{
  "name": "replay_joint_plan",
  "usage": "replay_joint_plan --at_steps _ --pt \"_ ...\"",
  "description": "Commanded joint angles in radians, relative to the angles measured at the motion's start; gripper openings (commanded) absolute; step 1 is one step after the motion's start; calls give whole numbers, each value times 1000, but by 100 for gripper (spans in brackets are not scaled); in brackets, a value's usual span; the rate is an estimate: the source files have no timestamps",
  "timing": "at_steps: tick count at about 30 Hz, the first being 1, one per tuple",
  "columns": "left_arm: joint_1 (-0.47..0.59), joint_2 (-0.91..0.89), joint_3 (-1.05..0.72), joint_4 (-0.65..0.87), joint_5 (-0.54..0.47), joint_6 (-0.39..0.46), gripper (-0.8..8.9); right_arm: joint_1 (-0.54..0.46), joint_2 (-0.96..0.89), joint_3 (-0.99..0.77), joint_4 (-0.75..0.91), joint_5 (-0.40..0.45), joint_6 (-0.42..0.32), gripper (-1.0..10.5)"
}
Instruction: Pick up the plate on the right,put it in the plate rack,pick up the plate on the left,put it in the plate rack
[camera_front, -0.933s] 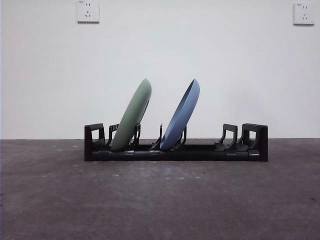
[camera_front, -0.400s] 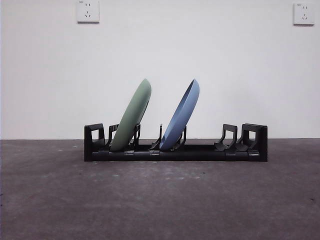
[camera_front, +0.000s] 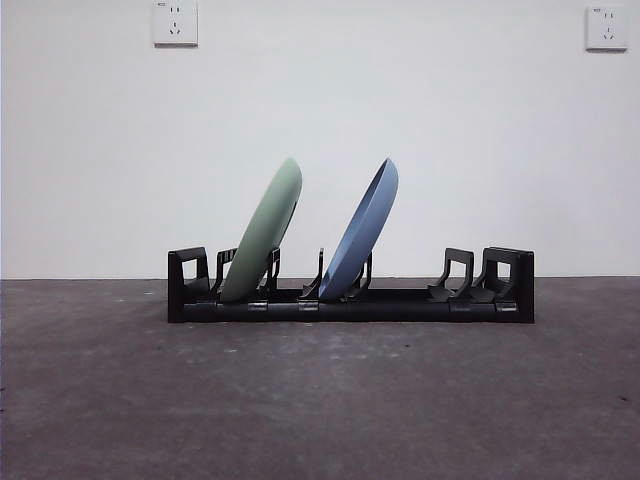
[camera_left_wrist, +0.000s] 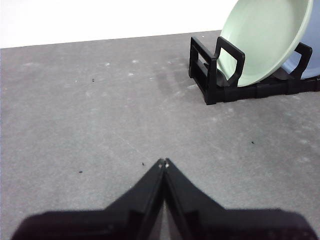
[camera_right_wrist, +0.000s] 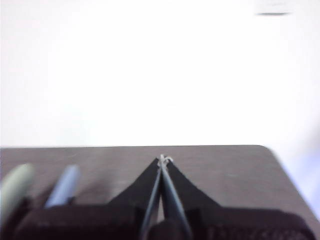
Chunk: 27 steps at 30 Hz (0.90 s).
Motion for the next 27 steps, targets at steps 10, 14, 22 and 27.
replay_joint_plan --at_steps 10,14,22,27 --pt "3 0 -11 7 -2 -6 -4 -95 -485 -787 336 46 5 2" --pt "3 0 -11 7 -3 -6 -4 -95 -589 -964 349 47 5 2" --pt "3 0 -11 7 -2 -6 -4 -95 -732 -1195 352 47 50 2" --pt "3 0 -11 7 -3 -6 -4 -95 -750 -1269 400 40 83 2"
